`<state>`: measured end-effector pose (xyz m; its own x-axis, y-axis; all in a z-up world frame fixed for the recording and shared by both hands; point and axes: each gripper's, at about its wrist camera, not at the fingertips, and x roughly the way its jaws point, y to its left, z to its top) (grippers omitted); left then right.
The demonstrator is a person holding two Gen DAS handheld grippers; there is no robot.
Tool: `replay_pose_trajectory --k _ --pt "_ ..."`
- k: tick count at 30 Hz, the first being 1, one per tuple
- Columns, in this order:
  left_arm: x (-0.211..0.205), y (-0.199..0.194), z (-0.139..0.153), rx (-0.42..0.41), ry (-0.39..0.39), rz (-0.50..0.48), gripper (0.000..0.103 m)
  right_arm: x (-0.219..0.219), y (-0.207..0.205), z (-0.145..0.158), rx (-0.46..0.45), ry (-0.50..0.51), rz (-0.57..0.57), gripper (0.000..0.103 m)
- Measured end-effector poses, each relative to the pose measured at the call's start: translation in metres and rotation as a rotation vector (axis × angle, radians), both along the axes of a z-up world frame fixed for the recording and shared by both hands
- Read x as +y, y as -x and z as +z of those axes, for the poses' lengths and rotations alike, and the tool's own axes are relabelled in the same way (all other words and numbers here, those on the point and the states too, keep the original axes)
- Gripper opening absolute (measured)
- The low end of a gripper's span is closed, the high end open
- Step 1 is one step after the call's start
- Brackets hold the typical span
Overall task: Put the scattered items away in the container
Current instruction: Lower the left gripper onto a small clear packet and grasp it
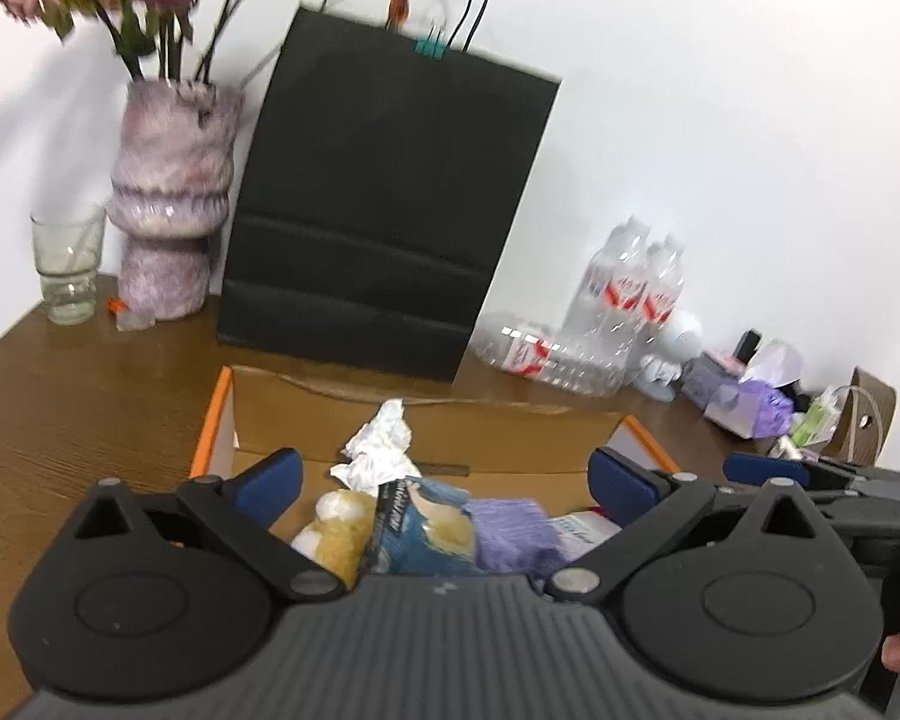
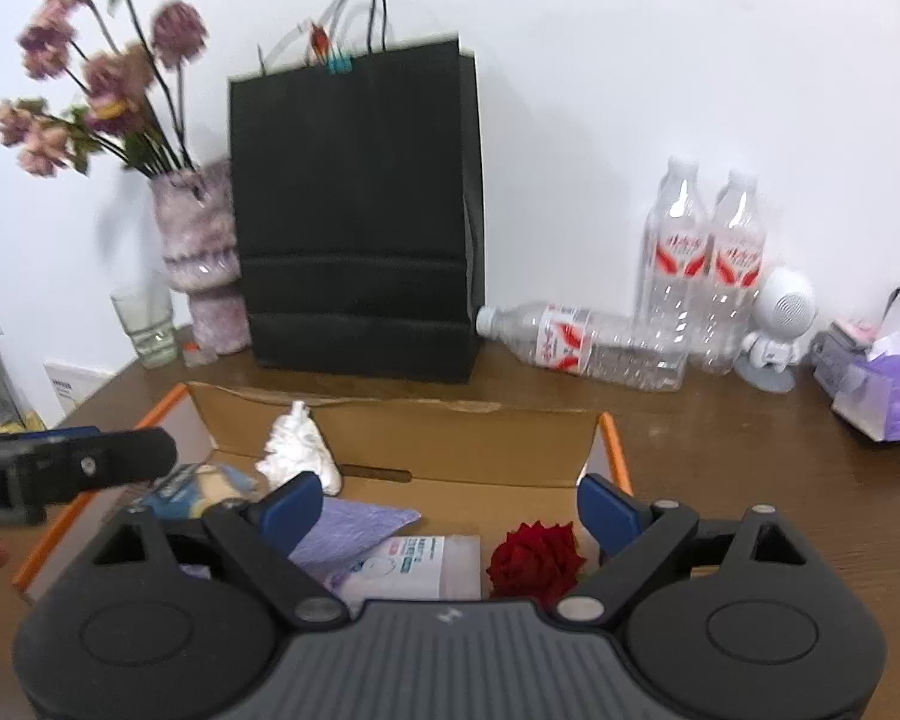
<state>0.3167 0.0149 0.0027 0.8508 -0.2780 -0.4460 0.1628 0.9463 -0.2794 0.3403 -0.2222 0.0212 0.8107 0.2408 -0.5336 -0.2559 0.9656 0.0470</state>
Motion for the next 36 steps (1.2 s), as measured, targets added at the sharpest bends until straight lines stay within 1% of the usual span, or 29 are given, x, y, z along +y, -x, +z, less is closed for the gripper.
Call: replay_pose_trajectory --k 2,7,9,12,15,17,18,20,21,22,23,24,27,30,32,33,34,35,36 --pt "-0.002 0.019 0.006 -0.03 -0.016 -0.012 0.103 -0.003 0.021 0.004 -0.024 0.01 0.019 0.092" --pt "-0.012 0.073 0.011 -0.095 -0.109 -0.052 0.103 -0.014 0.078 0.004 -0.081 0.047 0.057 0.092" --pt "-0.015 0.092 0.009 -0.108 -0.137 -0.065 0.103 -0.022 0.097 -0.002 -0.077 0.04 0.053 0.092" --pt "-0.021 0.118 -0.003 -0.105 -0.199 -0.098 0.103 -0.033 0.118 -0.018 -0.029 0.019 0.061 0.091" --pt "-0.028 0.136 -0.021 -0.08 -0.264 -0.132 0.102 -0.034 0.135 -0.039 0.021 0.005 0.089 0.09" --pt "-0.029 0.144 -0.034 -0.043 -0.294 -0.144 0.1 -0.03 0.144 -0.053 0.044 0.003 0.107 0.087" --pt "-0.028 0.145 -0.042 -0.017 -0.302 -0.138 0.098 -0.025 0.147 -0.059 0.058 0.0 0.116 0.086" --pt "-0.022 0.145 -0.054 0.031 -0.309 -0.103 0.095 -0.014 0.148 -0.07 0.09 -0.015 0.145 0.081" --pt "-0.018 0.143 -0.059 0.057 -0.311 -0.079 0.09 -0.007 0.147 -0.073 0.11 -0.025 0.163 0.078" --pt "-0.012 0.139 -0.064 0.085 -0.311 -0.053 0.084 -0.001 0.146 -0.076 0.13 -0.038 0.182 0.073" --pt "-0.007 0.136 -0.068 0.108 -0.307 -0.032 0.083 0.006 0.144 -0.078 0.144 -0.048 0.198 0.069" --pt "-0.002 0.133 -0.072 0.131 -0.297 -0.012 0.082 0.012 0.142 -0.079 0.151 -0.053 0.208 0.068" --pt "0.01 0.122 -0.077 0.161 -0.288 0.015 0.077 0.03 0.134 -0.083 0.168 -0.033 0.218 0.061" --pt "0.014 0.11 -0.083 0.179 -0.298 0.026 0.073 0.043 0.13 -0.089 0.191 -0.016 0.227 0.049" --pt "0.015 0.101 -0.09 0.21 -0.307 0.035 0.062 0.05 0.131 -0.09 0.179 0.016 0.229 0.038" --pt "0.015 0.097 -0.093 0.222 -0.314 0.033 0.054 0.052 0.132 -0.089 0.177 0.027 0.238 0.036" --pt "0.014 0.098 -0.093 0.206 -0.333 0.034 0.046 0.054 0.134 -0.089 0.174 0.032 0.249 0.027" --pt "0.013 0.099 -0.093 0.201 -0.338 0.027 0.039 0.055 0.136 -0.089 0.171 0.039 0.258 0.022" --pt "0.013 0.1 -0.092 0.2 -0.325 0.017 0.019 0.056 0.138 -0.088 0.167 0.048 0.264 0.021"
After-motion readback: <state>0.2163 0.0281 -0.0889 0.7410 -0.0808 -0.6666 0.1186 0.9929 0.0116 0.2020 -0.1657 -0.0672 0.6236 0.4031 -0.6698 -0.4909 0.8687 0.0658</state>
